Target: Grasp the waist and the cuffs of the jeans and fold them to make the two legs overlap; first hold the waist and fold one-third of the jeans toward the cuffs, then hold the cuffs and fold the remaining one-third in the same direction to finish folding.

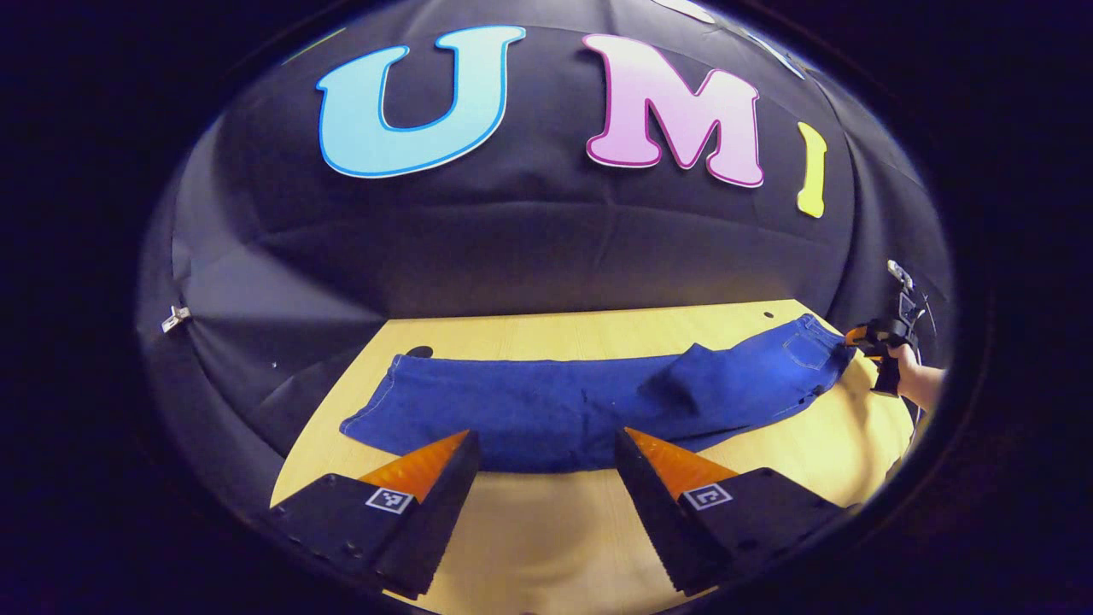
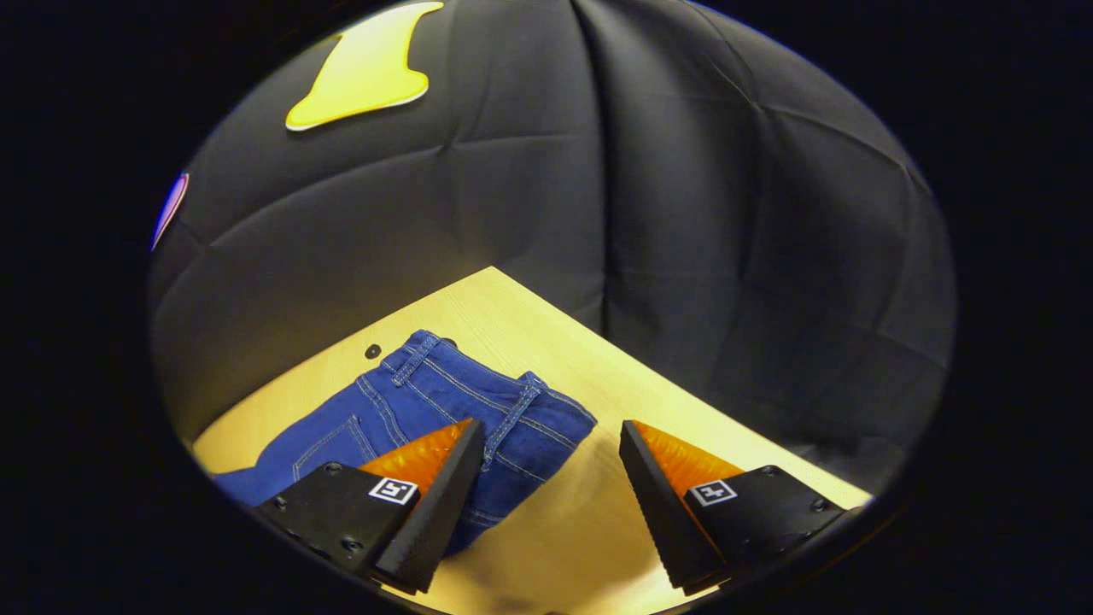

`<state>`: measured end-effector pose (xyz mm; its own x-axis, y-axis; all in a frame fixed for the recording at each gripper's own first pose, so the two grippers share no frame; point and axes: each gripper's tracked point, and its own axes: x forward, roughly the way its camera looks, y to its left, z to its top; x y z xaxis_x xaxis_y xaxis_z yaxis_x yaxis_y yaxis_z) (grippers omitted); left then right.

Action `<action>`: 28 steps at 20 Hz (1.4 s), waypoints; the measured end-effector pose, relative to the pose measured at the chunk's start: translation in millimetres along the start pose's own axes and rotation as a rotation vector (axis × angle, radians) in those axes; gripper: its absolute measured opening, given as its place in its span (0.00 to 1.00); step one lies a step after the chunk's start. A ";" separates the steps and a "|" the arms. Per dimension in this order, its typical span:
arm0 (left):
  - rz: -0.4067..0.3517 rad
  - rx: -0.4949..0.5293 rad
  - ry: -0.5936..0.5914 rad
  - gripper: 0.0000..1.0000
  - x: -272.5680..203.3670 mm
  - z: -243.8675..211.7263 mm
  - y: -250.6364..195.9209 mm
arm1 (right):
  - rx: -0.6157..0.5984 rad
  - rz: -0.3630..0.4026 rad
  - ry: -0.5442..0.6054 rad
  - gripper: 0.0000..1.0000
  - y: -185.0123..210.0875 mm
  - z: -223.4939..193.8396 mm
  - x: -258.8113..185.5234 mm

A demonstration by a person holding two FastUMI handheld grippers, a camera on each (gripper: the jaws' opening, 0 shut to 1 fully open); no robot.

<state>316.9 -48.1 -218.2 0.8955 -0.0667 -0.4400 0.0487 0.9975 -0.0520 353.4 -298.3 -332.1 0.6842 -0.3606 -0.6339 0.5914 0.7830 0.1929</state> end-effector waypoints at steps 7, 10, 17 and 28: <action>-0.002 -0.013 0.054 0.99 13.6 -12.0 -7.3 | -0.050 0.029 -0.027 0.87 8.6 -8.1 18.2; -0.049 0.023 0.091 0.99 11.7 -21.6 -17.9 | 0.008 0.061 -0.015 0.59 21.5 -10.7 21.5; -0.024 0.088 0.214 0.99 -5.0 -25.2 -19.4 | -0.070 0.153 -0.049 0.11 28.8 -7.9 18.1; -0.117 0.038 0.051 0.99 -24.7 37.7 -61.7 | -0.308 0.408 -0.336 0.10 104.3 85.3 -117.4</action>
<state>308.5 -107.0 -170.3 0.8590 -0.1830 -0.4782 0.1694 0.9829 -0.0718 371.2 -217.6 -173.6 0.9564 -0.1021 -0.2737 0.1373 0.9841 0.1127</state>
